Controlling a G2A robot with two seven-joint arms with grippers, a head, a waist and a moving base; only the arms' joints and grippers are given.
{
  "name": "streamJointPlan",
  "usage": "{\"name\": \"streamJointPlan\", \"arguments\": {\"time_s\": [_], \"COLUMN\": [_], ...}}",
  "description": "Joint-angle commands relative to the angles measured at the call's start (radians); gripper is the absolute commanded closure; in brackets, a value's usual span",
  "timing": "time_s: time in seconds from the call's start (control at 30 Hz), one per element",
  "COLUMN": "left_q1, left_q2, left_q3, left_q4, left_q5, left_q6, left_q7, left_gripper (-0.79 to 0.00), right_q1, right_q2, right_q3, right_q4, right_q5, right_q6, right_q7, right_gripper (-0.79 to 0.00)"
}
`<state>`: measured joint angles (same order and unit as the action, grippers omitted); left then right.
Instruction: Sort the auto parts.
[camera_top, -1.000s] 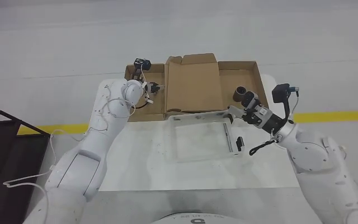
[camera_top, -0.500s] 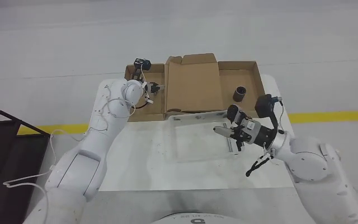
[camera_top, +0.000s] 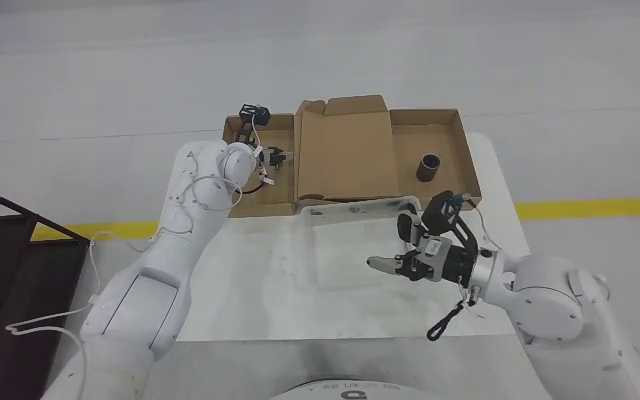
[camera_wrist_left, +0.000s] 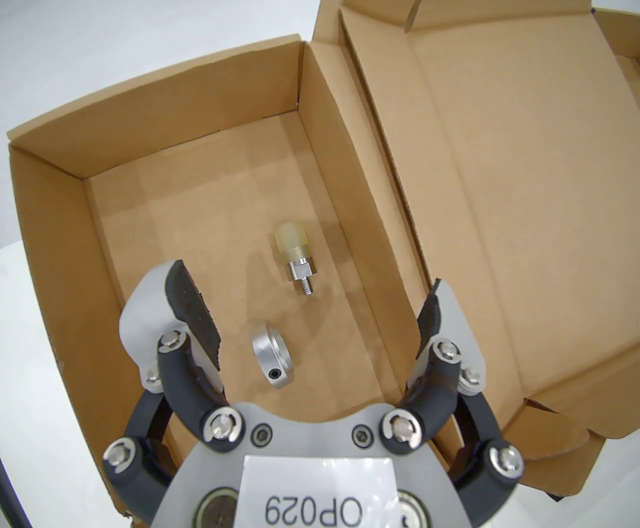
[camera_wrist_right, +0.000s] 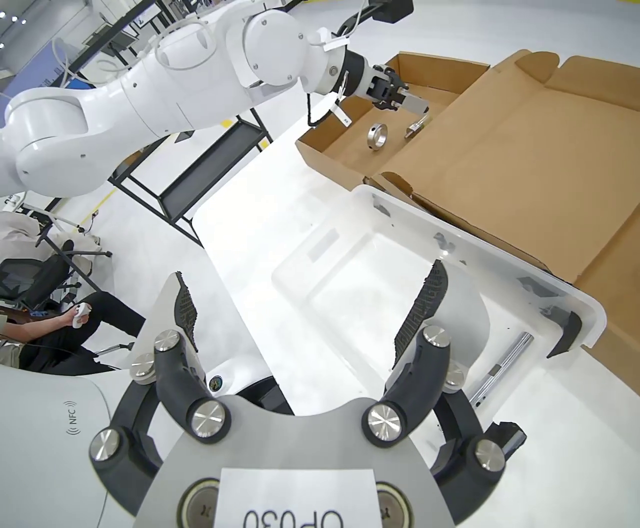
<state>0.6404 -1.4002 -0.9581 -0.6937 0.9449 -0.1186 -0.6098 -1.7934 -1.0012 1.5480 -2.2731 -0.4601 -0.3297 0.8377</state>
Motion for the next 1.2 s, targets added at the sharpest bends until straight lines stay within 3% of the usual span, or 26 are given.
{"name": "streamJointPlan", "arguments": {"time_s": [0.0, 0.27, 0.57, 0.77, 1.0, 1.17], "left_q1": [0.000, 0.000, 0.000, 0.000, 0.000, 0.000], "left_q2": [0.000, 0.000, 0.000, 0.000, 0.000, 0.000], "left_q3": [0.000, 0.000, 0.000, 0.000, 0.000, 0.000], "left_q4": [0.000, 0.000, 0.000, 0.000, 0.000, 0.000], "left_q5": [0.000, 0.000, 0.000, 0.000, 0.000, 0.000], "left_q6": [0.000, 0.000, 0.000, 0.000, 0.000, 0.000], "left_q7": [0.000, 0.000, 0.000, 0.000, 0.000, 0.000], "left_gripper": [-0.785, -0.785, -0.785, -0.785, -0.785, -0.785], "right_q1": [0.043, 0.328, 0.515, 0.601, 0.622, 0.632], "right_q2": [0.000, -0.016, -0.045, -0.072, -0.089, -0.098], "right_q3": [-0.040, -0.290, -0.477, -0.589, -0.632, -0.652], "right_q4": [0.012, 0.126, 0.270, 0.385, 0.479, 0.541], "right_q5": [-0.043, -0.226, -0.367, -0.427, -0.418, -0.425], "right_q6": [0.095, 0.398, 0.589, 0.667, 0.685, 0.688], "right_q7": [0.049, 0.312, 0.411, 0.432, 0.400, 0.383], "right_gripper": [-0.785, -0.785, -0.785, -0.773, -0.723, -0.736]}}
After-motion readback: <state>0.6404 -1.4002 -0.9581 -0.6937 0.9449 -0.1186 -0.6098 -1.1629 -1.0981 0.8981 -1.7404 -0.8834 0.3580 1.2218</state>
